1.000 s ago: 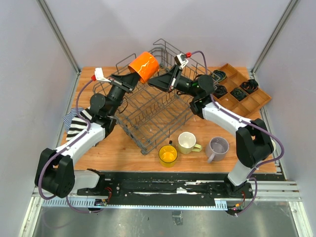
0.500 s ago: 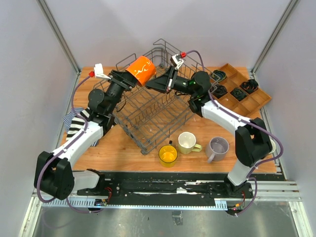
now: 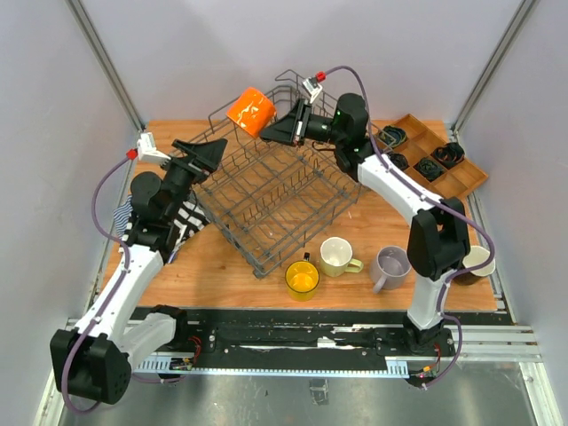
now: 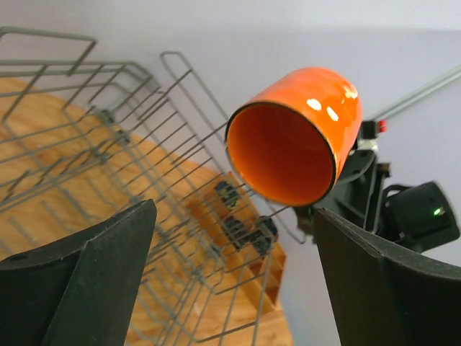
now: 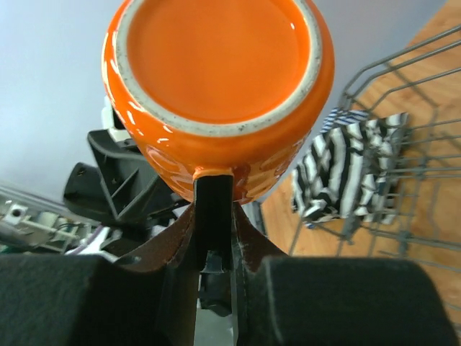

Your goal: Load the cups into the dish rack

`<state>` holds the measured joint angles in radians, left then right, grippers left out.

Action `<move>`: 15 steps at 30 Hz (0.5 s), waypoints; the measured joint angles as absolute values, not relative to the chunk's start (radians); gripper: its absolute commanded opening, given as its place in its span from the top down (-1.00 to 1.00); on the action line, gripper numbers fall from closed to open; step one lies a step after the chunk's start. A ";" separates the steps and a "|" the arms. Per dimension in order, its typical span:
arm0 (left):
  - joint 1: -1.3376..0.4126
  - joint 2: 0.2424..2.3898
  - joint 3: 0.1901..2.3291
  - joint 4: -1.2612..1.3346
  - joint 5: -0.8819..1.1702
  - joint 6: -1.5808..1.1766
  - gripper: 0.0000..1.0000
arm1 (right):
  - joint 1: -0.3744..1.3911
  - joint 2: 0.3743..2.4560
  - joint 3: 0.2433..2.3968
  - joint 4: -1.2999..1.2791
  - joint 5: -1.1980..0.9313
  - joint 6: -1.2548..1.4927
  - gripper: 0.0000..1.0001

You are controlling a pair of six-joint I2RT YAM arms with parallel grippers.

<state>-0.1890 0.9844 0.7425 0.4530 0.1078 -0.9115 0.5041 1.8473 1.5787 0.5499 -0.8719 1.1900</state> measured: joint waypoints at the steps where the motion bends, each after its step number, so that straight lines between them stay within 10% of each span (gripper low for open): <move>1: -0.177 0.972 0.743 0.410 0.116 -0.901 -0.90 | 0.496 1.867 1.621 0.489 -0.871 1.141 0.99; 15: -0.138 1.002 0.839 0.110 0.113 -0.736 -0.93 | 0.427 2.188 2.207 -0.190 -0.684 0.490 0.99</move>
